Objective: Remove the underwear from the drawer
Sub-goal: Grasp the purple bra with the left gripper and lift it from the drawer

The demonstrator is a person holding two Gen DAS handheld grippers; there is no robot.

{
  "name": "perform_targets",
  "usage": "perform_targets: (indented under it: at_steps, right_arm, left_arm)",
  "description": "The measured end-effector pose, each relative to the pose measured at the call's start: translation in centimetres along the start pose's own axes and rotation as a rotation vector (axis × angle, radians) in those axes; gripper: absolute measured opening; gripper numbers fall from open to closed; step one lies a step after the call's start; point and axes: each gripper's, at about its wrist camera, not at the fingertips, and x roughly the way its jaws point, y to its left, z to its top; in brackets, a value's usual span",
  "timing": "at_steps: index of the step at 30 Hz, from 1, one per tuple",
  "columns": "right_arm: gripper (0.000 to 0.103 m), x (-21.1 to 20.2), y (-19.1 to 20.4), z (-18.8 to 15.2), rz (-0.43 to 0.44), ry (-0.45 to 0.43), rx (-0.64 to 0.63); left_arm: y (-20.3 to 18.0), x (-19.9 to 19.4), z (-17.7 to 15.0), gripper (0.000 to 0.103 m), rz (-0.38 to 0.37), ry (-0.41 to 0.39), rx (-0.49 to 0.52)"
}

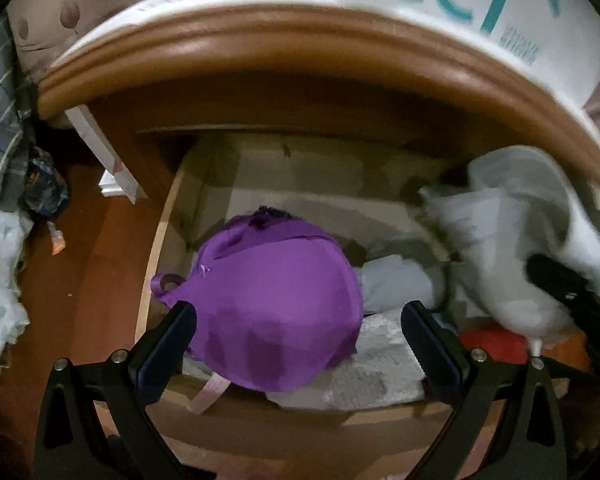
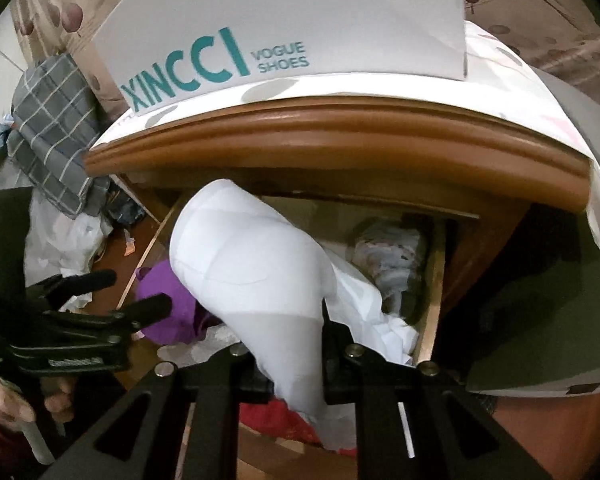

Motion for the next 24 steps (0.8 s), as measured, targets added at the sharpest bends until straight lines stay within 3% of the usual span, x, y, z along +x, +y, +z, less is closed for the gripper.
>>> perform_targets:
  at_steps: [8,12,16,24]
  right_arm:
    - [0.014,0.0,-1.0,0.1,0.01,-0.001,0.027]
    - [0.014,-0.2,-0.9,0.1,0.025,-0.005,0.02]
    - [0.014,-0.1,-0.7,0.0,0.037,0.001,0.009]
    - [0.014,-0.3,0.2,0.1,0.054,0.0,-0.014]
  left_arm:
    - [0.3,3.4,1.1,0.102,0.153,0.106,-0.091]
    - [1.0,4.8,0.8,0.103,0.136,0.168,-0.14]
    - [2.1,4.6,0.2,0.103,0.096,0.159,-0.187]
    - [2.9,2.9,-0.5,0.082,0.068,0.147,-0.197]
